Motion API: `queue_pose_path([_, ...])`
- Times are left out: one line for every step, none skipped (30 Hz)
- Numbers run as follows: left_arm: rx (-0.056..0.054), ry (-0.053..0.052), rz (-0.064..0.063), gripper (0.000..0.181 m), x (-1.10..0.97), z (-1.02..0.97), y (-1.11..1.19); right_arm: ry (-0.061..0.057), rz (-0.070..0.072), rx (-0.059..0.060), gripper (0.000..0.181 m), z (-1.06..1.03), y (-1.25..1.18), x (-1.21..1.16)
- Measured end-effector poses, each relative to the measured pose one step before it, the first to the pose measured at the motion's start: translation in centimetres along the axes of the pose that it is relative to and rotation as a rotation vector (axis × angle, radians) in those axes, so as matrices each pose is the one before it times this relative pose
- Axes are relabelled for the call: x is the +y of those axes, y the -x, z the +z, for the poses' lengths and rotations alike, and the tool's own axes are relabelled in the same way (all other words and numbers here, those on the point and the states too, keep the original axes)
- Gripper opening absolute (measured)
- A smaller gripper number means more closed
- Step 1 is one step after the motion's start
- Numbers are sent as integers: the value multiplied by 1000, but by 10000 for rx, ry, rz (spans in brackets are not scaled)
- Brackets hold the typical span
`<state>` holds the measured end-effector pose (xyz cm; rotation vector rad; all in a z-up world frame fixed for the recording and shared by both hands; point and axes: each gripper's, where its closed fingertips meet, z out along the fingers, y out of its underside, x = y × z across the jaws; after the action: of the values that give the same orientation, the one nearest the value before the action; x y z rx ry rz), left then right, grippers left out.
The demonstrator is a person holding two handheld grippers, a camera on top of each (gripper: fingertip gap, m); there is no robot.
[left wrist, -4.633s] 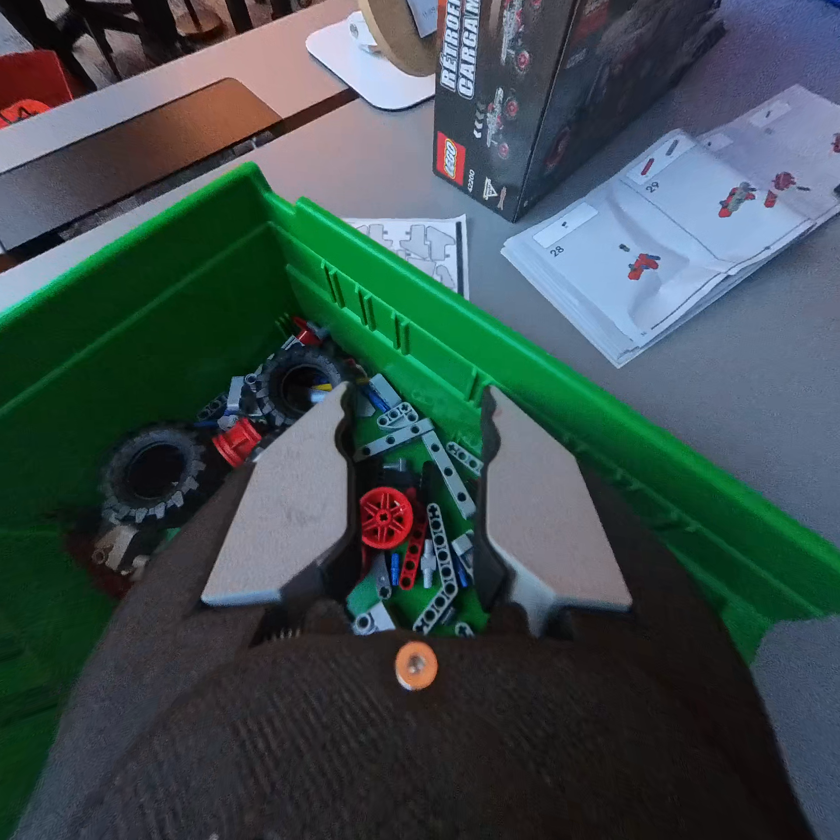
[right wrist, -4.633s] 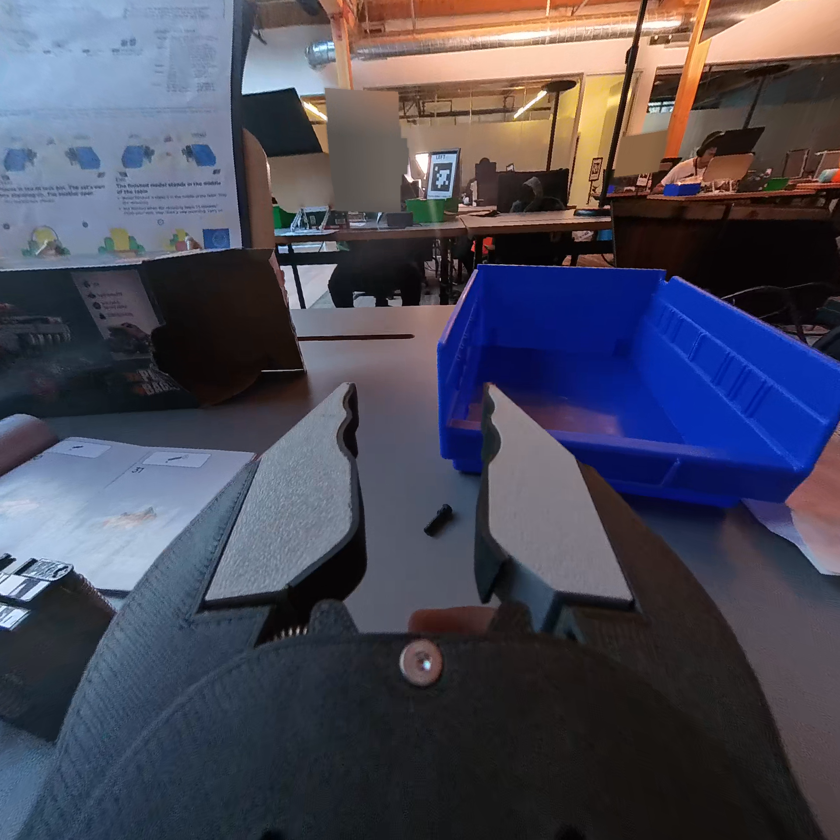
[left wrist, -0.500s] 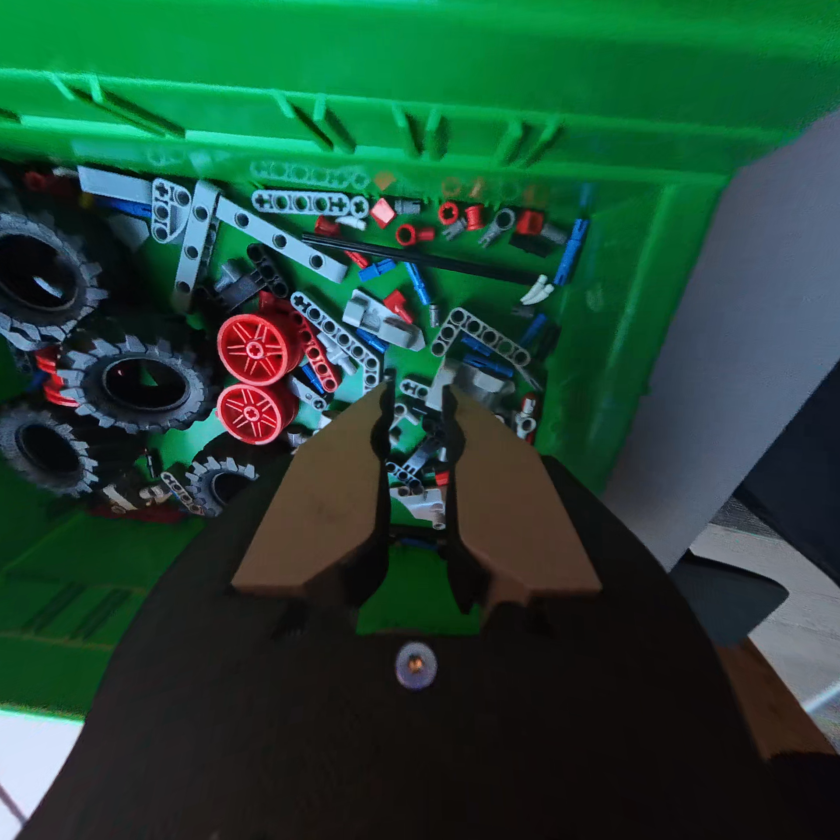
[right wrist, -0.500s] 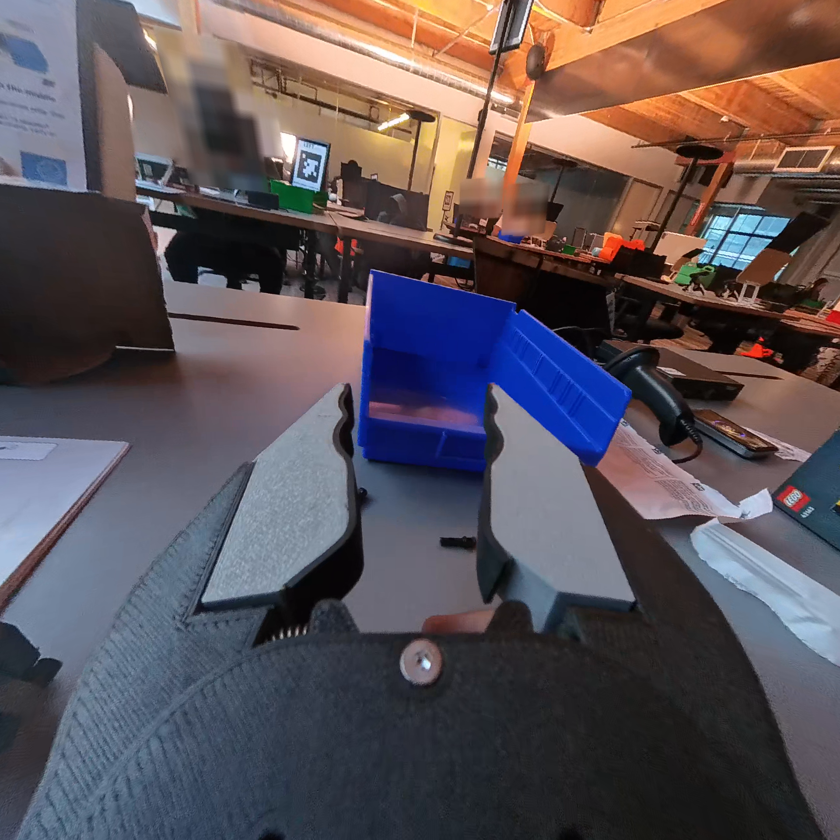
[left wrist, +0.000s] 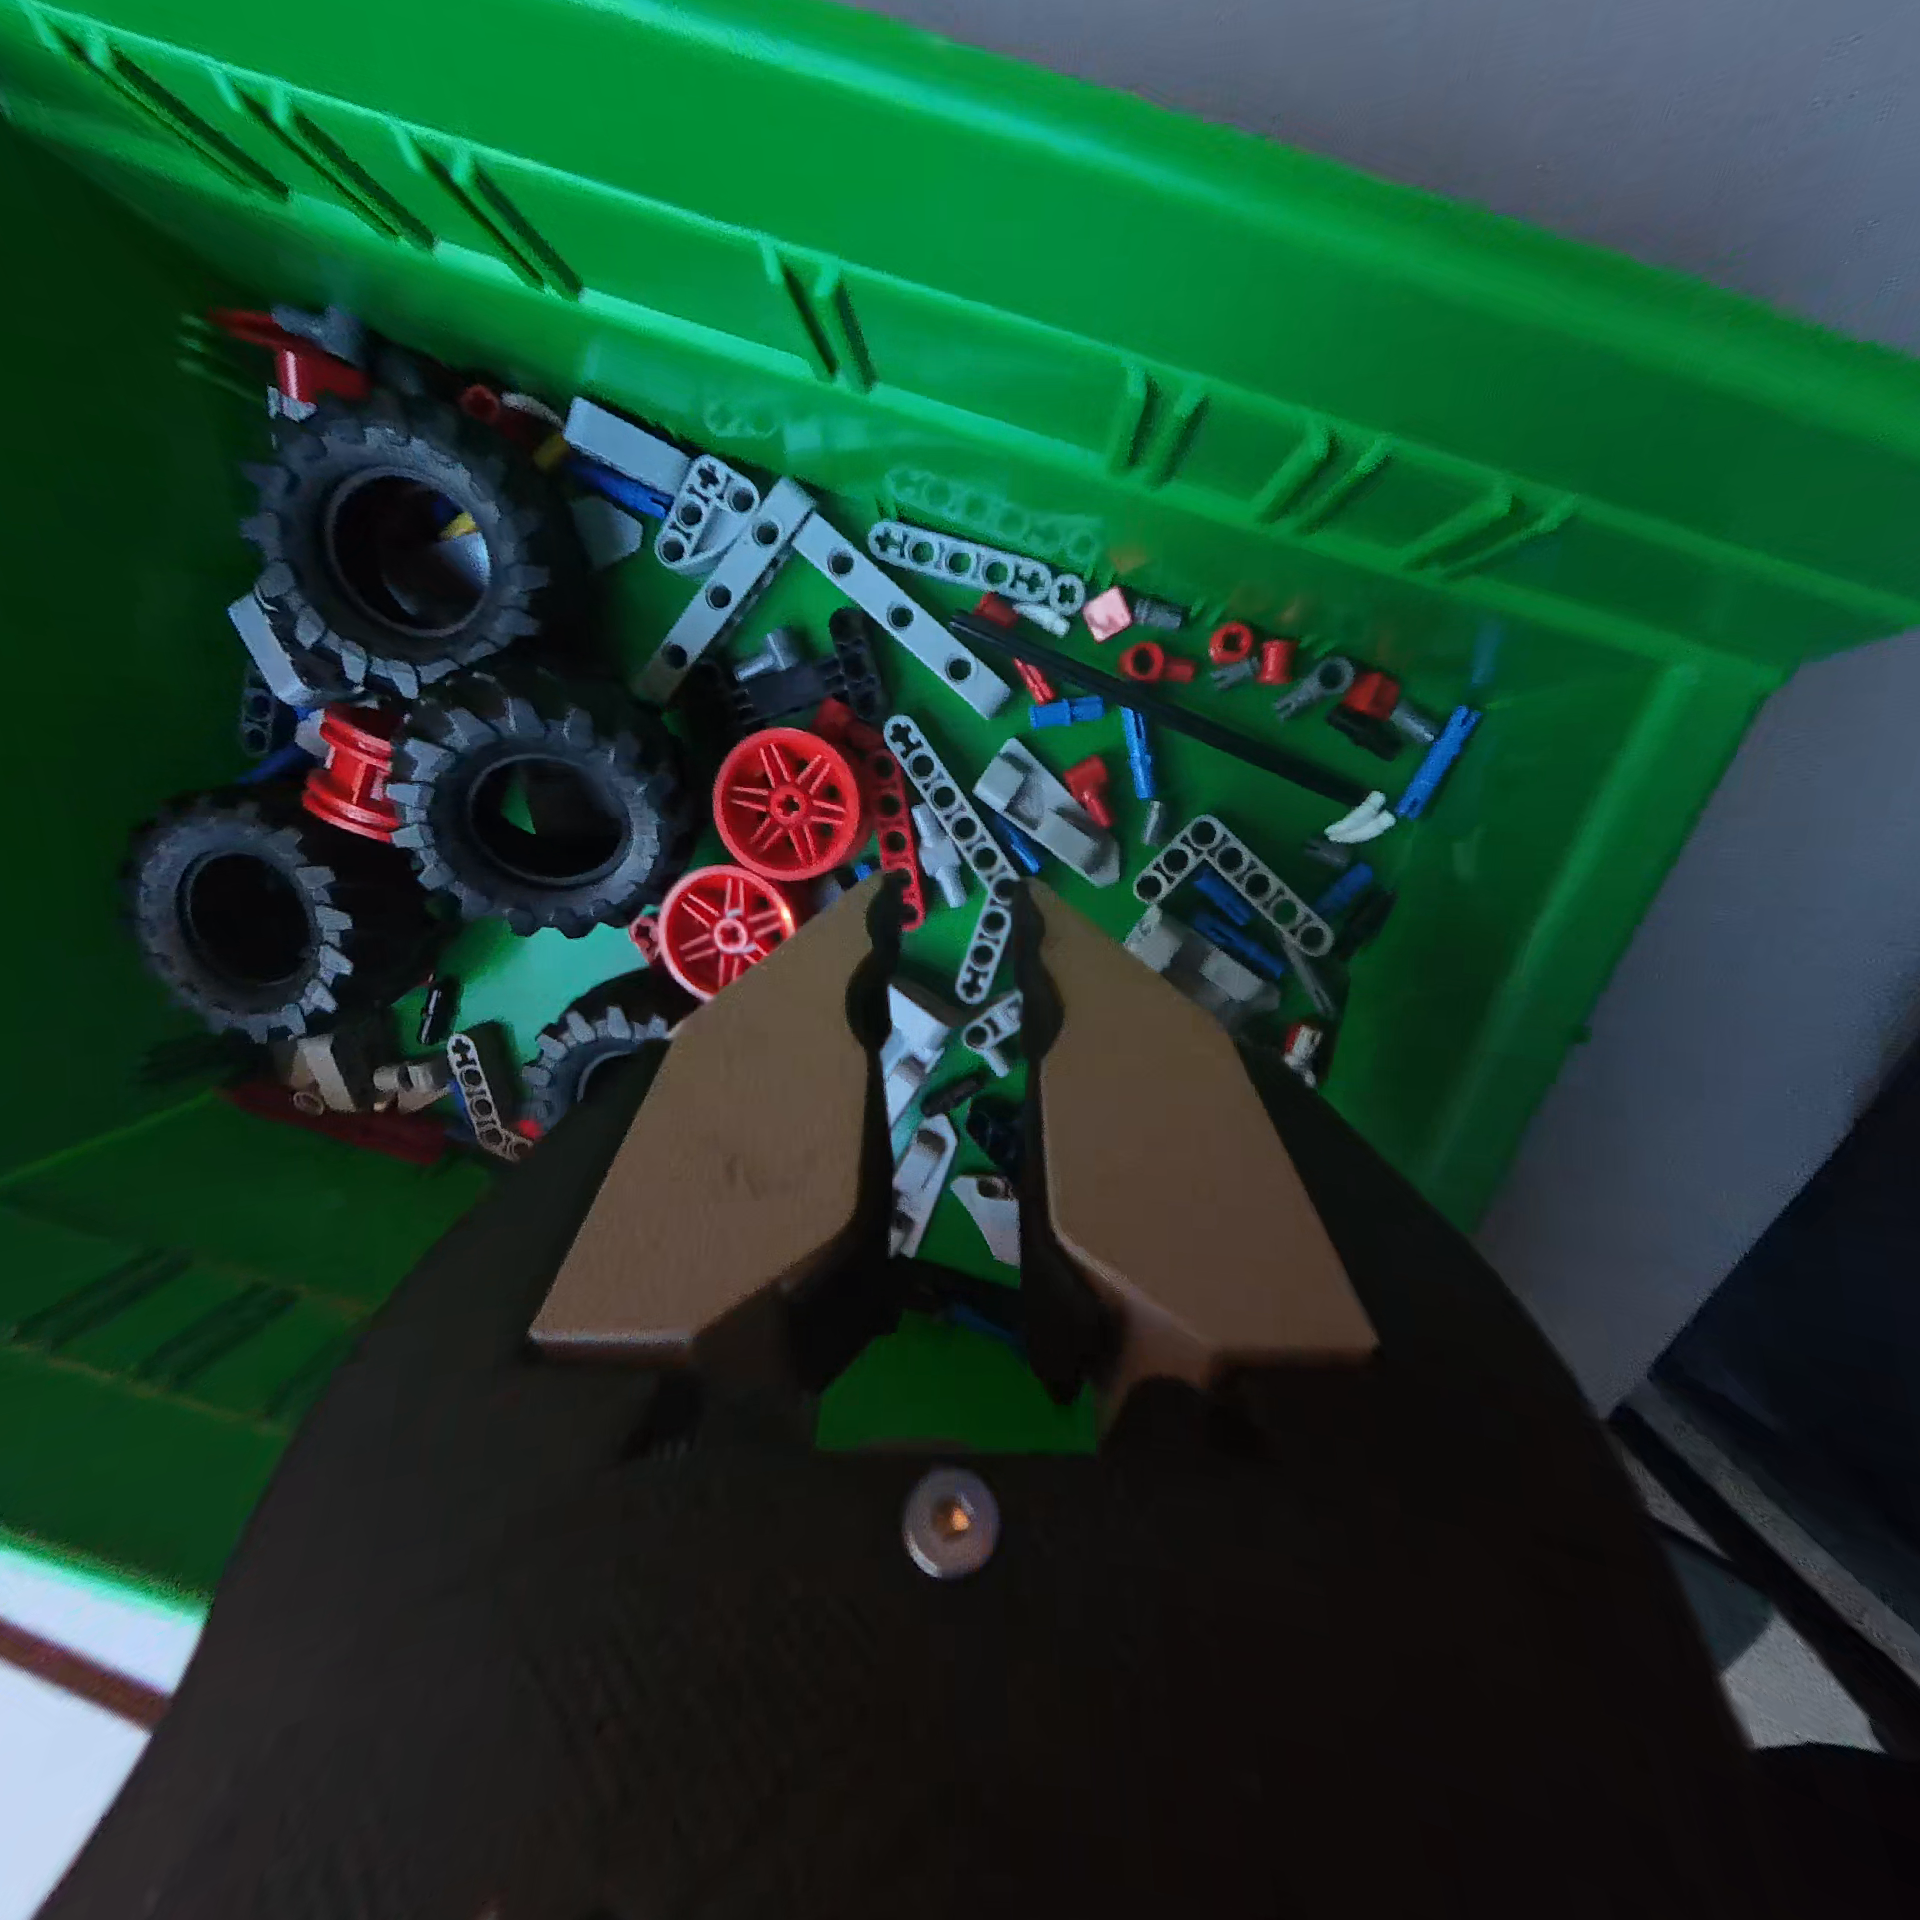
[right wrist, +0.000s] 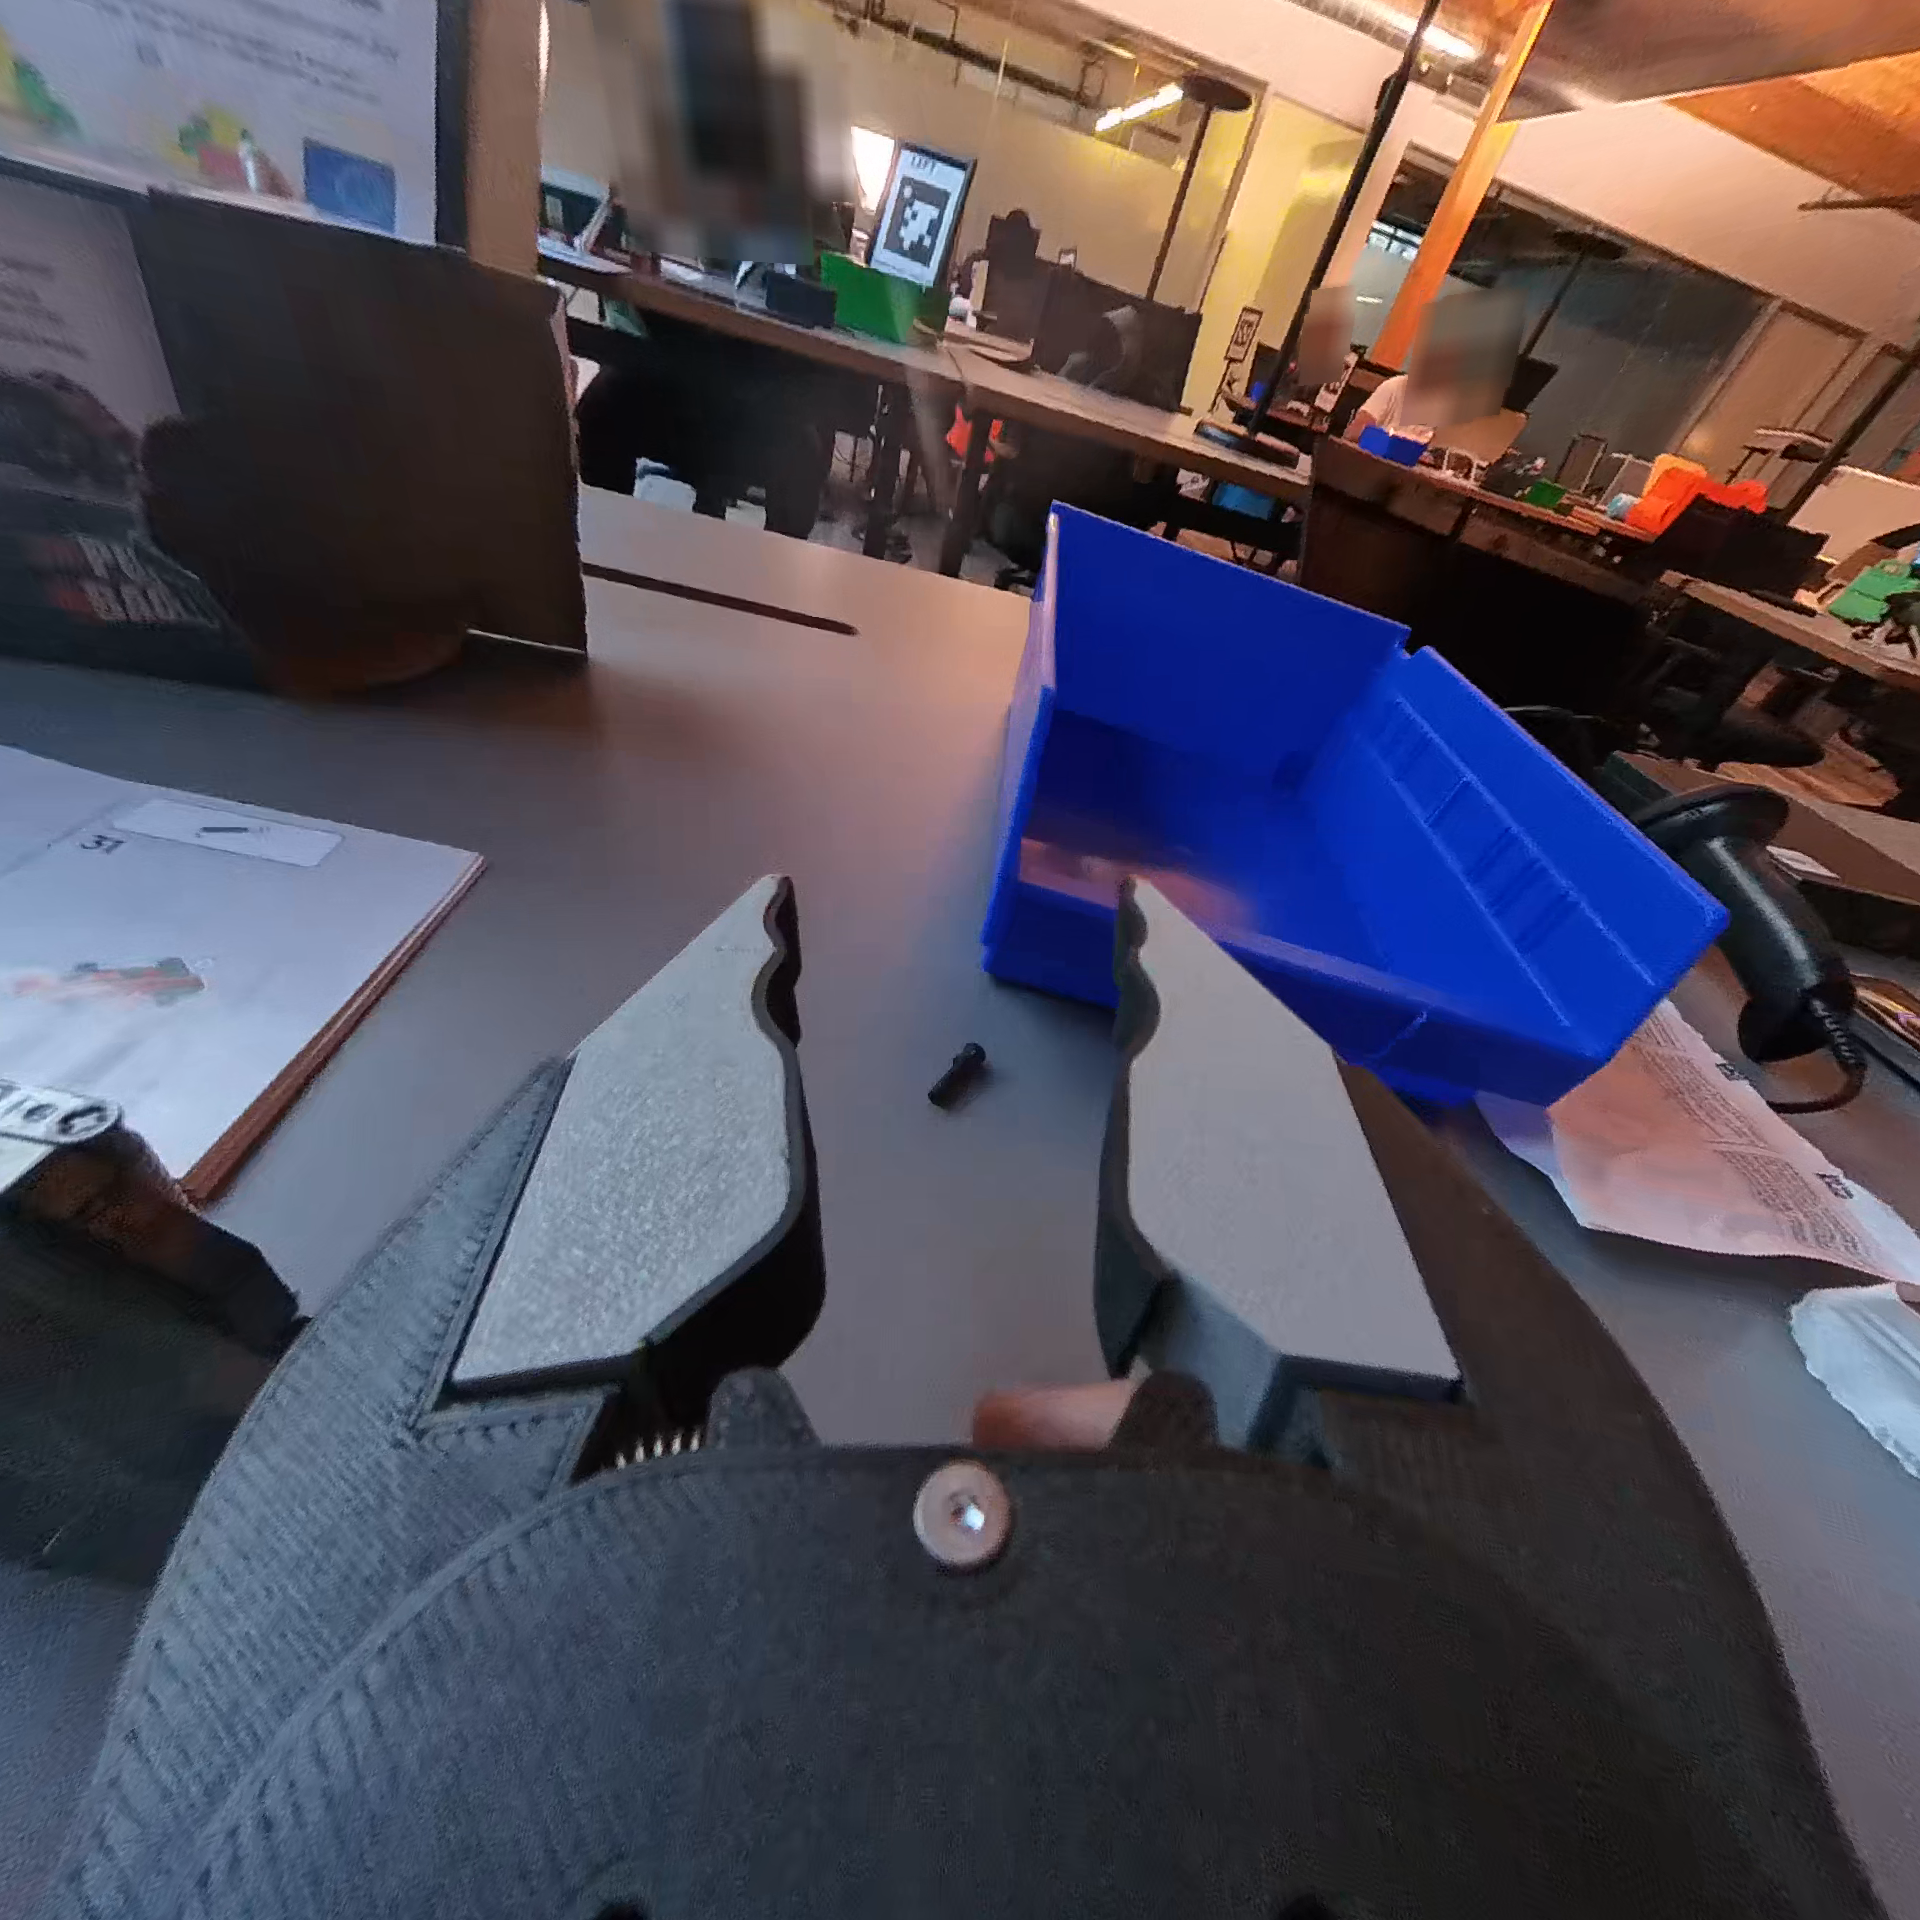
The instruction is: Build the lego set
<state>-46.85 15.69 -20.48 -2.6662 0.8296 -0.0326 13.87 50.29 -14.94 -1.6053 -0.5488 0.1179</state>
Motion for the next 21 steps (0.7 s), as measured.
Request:
queue_pose_path([117,-182,-90,18,-288,17,8,37,1,85,58,44,-133,67])
queue_pose_path([156,-196,-27,18,-337,24,-133,19,35,93,58,13,-194,36])
queue_pose_path([132,-228,50,18,-348,56,-202,-1,48,113,58,-1,-227,-6])
queue_pose_path([87,-87,84,18,-121,87,-203,-33,50,115,58,-36,-239,-52])
queue_pose_path([-22,27,100,19,70,34,-115,-47,63,105,58,-70,-221,-76])
queue_pose_path([-156,-47,105,19,-9,-72,31,-45,58,107,58,-79,-225,-74])
queue_pose_path([-148,-172,108,19,-204,-138,-12,-53,36,112,58,-81,-243,-76])
queue_pose_path([-62,-214,55,19,-298,-109,-133,-57,38,74,58,-35,-192,-76])
queue_pose_path([39,-166,-9,18,-234,-25,-242,-28,49,12,58,21,-98,-23])
queue_pose_path([80,-75,-67,18,-81,54,-250,9,40,-31,58,43,-29,31])
queue_pose_path([69,40,-90,18,121,128,-174,10,16,-33,59,20,14,10])
queue_pose_path([16,123,-76,18,291,111,-66,-45,-28,-10,59,-41,30,-74])
queue_pose_path([-19,125,-91,19,305,84,8,-82,-53,12,58,-85,22,-151])
queue_pose_path([7,88,-142,20,214,-22,-1,-71,-55,26,58,-71,3,-139])
queue_pose_path([3,59,-139,21,178,-113,37,-36,-42,30,58,-31,-22,-69])
queue_pose_path([-35,-37,-140,21,16,-174,125,4,-20,20,58,17,-16,8])
queue_pose_path([-37,-91,-156,21,-91,-188,135,16,-10,22,58,30,-42,21])
queue_pose_path([-29,-67,-132,21,-89,-160,109,-7,-11,32,58,21,-67,2])
queue_pose_path([-40,-41,-93,21,-22,-119,78,-31,4,15,58,-4,-63,-42])
queue_pose_path([-72,-46,-60,21,-30,-95,93,-30,47,-9,58,-3,-51,-27])
queue_pose_path([-70,-82,-41,21,-95,-54,69,-13,75,-29,58,10,-54,6])
